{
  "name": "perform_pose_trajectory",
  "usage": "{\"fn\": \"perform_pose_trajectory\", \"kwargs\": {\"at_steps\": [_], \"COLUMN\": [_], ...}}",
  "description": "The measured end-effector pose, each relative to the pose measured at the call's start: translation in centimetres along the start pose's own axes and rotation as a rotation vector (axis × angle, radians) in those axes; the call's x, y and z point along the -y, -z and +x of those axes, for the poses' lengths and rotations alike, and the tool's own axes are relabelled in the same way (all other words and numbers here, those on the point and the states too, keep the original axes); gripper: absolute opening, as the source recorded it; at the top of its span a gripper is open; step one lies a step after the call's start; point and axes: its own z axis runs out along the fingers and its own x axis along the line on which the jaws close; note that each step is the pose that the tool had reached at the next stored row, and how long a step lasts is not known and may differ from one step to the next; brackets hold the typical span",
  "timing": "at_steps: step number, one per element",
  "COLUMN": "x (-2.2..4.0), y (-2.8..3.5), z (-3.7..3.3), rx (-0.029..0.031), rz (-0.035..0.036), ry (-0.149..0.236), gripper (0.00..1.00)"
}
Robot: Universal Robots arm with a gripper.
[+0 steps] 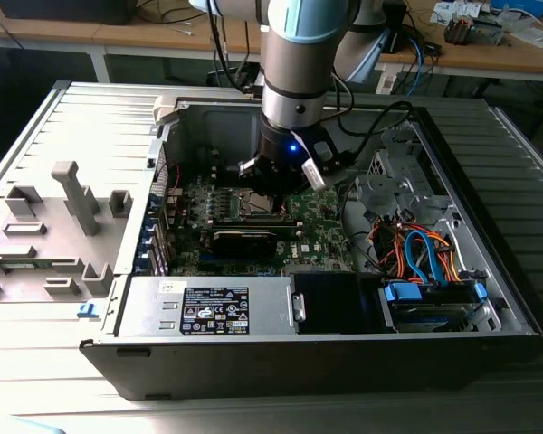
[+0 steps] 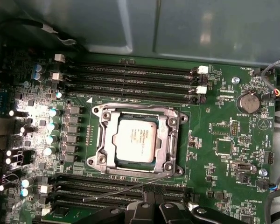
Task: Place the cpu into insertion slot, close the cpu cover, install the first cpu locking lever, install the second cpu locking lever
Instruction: 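Install the second cpu locking lever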
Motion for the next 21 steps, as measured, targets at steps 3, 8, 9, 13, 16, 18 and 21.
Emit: {"fn": "perform_pose_trajectory", "kwargs": {"at_steps": [3,8,9,13,16,18,21], "x": [0.24,0.61,0.64,0.77,0.77,0.83,0.99], "y": [0.01,0.00,0.00,-0.03,-0.08,-0.18,-0.36], "z": [0.02,0.06,0.10,0.23,0.46,0.83,1.29], "rx": [0.0002,0.0011,0.0015,0.0045,0.0066,0.0077,0.0086], "rz": [-0.0015,-0.0115,-0.0150,-0.0464,-0.0689,-0.0805,-0.0895], "ry": [0.000,0.000,0.000,0.001,0.002,0.002,0.002], "gripper": [0.11,0.11,0.11,0.11,0.11,0.11,0.11]}}
